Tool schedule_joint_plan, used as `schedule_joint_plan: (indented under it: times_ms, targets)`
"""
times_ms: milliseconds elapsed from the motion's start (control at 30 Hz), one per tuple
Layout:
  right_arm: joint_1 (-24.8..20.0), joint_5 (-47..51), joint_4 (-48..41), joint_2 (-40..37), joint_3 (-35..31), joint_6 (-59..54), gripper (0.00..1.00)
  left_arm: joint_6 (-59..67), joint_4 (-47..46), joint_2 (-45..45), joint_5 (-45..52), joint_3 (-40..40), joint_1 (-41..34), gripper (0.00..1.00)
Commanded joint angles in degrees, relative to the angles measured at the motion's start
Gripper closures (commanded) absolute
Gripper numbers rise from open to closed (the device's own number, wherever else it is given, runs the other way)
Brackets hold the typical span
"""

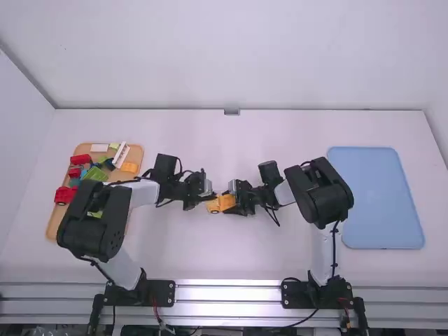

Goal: Assemble lego blocks to make yellow taxi

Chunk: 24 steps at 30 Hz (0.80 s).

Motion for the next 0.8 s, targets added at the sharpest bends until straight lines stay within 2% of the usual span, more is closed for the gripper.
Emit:
schedule_joint_plan:
  times_ms: [0, 100, 433, 767]
  targets:
    - [-0.1, 3.7, -0.7, 0.9, -0.6, -0.2, 0.49, 0.0, -2.4, -0.8, -0.6, -0.6, 0.9, 0.98]
    - [-0.1, 3.6, -0.7, 0.9, -0.6, -0.2, 0.49, 0.0, -5.1, -0.3, -7.8, -0.8, -0.1, 0.98]
    - [0.6, 3.7, -0.7, 0.9, -0.6, -0.4, 0.49, -0.5, -2.5, 4.5, -11.5, -0.7, -5.4, 0.98]
    - [0.4, 3.9, -0.7, 0.9, -0.6, -0.4, 0.49, -4.3, -7.1, 4.7, -28.2, -0.6, -5.6, 0.98]
